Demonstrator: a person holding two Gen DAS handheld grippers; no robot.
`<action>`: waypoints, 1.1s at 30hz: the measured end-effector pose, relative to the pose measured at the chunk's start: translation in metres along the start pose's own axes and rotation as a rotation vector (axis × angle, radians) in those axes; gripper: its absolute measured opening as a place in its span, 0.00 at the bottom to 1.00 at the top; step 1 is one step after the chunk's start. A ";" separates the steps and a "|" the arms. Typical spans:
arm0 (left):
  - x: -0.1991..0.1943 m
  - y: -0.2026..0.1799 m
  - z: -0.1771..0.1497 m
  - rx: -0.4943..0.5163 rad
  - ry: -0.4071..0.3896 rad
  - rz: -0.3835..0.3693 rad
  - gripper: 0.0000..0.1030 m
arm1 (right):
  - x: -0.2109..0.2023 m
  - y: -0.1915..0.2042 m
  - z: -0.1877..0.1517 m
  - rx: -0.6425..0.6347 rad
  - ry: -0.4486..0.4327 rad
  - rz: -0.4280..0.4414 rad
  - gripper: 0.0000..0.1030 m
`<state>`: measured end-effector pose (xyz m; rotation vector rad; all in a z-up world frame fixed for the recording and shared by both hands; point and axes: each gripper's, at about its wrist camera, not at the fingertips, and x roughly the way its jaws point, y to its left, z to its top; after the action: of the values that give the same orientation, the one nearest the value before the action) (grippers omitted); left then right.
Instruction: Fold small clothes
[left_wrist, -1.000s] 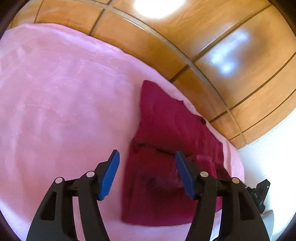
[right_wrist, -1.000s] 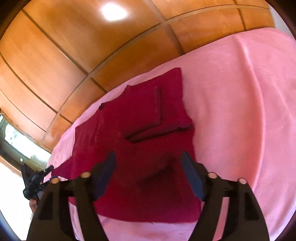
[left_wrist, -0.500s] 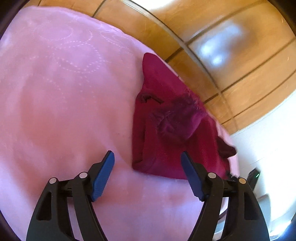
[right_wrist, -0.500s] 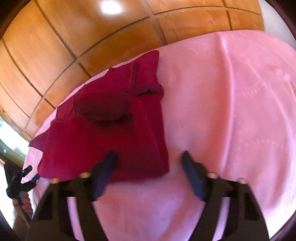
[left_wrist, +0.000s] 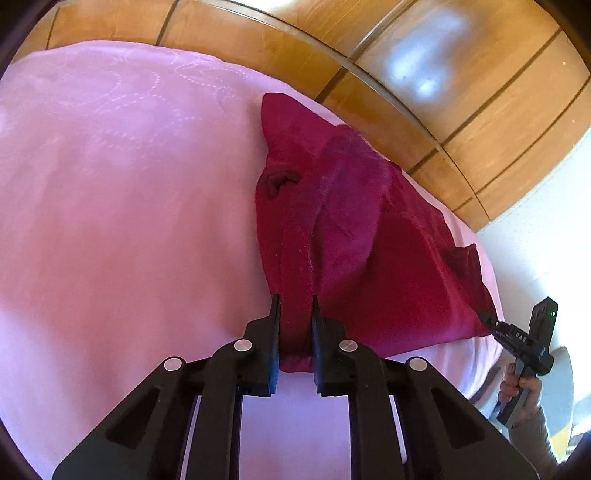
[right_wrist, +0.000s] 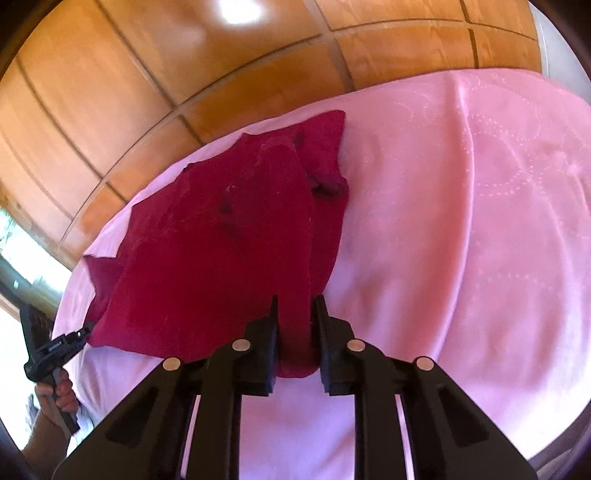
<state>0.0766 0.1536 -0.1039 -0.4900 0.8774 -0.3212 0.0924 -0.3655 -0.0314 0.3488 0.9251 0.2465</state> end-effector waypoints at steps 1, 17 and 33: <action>-0.008 0.000 -0.010 0.004 0.011 -0.002 0.12 | -0.009 0.000 -0.011 -0.007 0.015 0.005 0.16; -0.053 -0.009 -0.028 0.106 -0.055 0.030 0.67 | -0.036 -0.001 -0.044 -0.038 0.079 -0.079 0.38; 0.012 -0.033 0.023 0.235 0.001 -0.001 0.07 | 0.019 0.019 0.024 -0.196 0.068 -0.121 0.09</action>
<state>0.0998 0.1269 -0.0819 -0.2724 0.8279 -0.4203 0.1216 -0.3455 -0.0248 0.1039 0.9770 0.2365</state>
